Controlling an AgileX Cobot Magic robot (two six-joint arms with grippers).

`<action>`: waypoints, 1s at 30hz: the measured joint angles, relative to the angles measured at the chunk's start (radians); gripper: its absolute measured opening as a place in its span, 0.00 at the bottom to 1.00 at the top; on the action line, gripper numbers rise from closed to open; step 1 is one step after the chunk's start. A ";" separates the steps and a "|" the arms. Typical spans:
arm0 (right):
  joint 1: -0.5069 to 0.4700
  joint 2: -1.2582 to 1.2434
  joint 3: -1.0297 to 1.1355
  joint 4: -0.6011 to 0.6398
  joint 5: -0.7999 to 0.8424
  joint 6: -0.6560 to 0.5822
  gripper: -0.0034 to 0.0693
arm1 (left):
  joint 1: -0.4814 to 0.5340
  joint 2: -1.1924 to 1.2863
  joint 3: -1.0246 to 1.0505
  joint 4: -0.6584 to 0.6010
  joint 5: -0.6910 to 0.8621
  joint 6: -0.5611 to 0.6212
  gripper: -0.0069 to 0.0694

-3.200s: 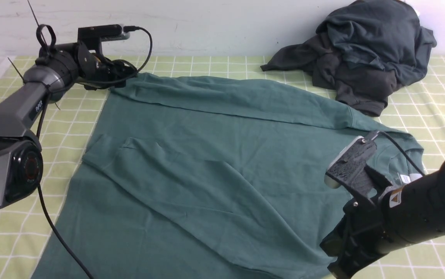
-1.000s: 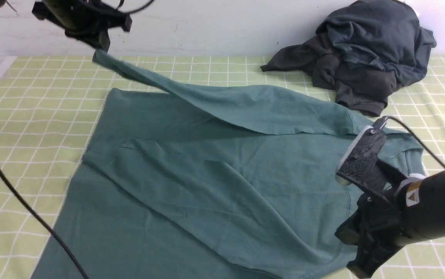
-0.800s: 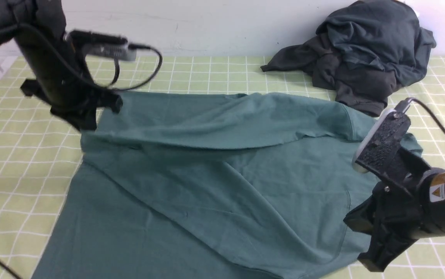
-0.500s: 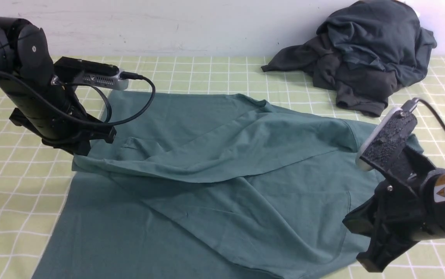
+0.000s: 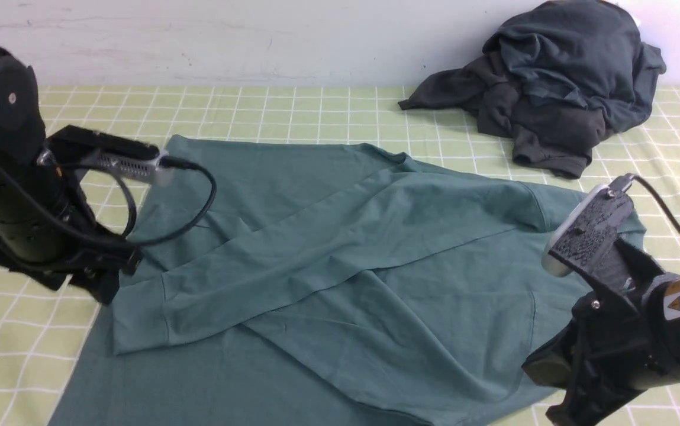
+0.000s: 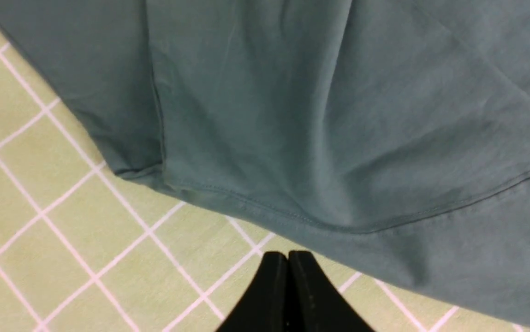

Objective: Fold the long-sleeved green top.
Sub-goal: Use both arms simultaneously to clamp the lower edge of the clothing fabric

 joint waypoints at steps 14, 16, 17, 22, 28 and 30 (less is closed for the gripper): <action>0.000 -0.017 0.000 0.097 0.065 -0.113 0.03 | -0.018 -0.056 0.478 -0.041 -0.338 0.995 0.74; 0.000 -0.017 0.000 0.097 0.065 -0.114 0.03 | -0.026 -0.056 0.480 -0.033 -0.324 1.037 0.74; 0.000 -0.017 0.000 0.097 0.066 -0.114 0.03 | -0.028 -0.056 0.480 -0.032 -0.320 1.055 0.74; 0.000 -0.017 0.000 0.100 0.066 -0.114 0.03 | -0.028 -0.022 0.480 0.023 -0.321 1.092 0.73; 0.000 -0.017 0.000 0.103 0.066 -0.116 0.03 | -0.031 0.004 0.472 0.078 -0.321 1.094 0.63; 0.000 -0.017 0.000 0.103 0.066 -0.117 0.03 | -0.033 0.004 0.472 0.108 -0.321 1.090 0.53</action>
